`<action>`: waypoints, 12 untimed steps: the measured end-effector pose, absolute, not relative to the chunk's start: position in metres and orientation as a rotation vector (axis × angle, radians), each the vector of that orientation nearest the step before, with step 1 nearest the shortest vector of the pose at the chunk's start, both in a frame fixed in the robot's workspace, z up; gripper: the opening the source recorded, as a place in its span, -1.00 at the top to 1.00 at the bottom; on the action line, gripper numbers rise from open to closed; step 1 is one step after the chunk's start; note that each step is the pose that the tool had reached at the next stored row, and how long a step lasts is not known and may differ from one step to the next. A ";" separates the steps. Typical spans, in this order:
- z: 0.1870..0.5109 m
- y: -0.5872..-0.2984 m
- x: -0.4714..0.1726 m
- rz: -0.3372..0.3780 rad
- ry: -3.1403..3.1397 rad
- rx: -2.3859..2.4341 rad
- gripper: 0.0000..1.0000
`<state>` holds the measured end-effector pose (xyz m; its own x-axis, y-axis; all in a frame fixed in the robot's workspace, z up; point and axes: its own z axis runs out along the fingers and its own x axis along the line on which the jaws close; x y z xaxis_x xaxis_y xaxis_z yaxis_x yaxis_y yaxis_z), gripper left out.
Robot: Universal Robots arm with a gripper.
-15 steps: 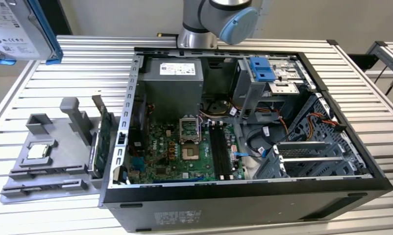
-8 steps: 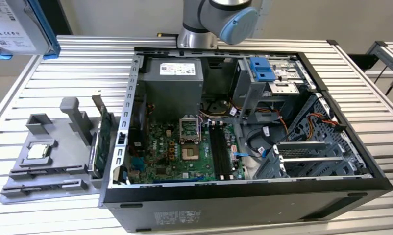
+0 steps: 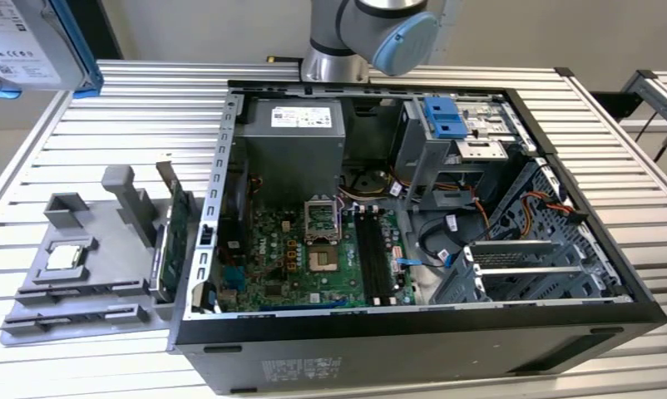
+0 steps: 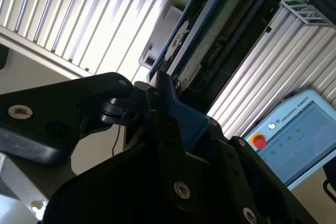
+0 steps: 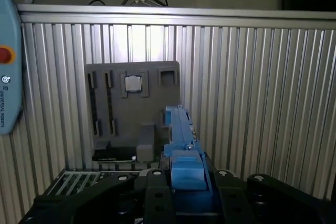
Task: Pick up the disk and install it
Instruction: 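Pick up the disk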
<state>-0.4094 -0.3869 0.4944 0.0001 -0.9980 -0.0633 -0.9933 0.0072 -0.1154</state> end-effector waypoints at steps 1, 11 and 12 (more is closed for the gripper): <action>0.495 -0.387 -0.407 -0.056 2.135 -2.128 1.00; 0.494 -0.387 -0.375 -0.056 2.135 -2.128 1.00; 0.494 -0.387 -0.372 -0.056 2.135 -2.128 1.00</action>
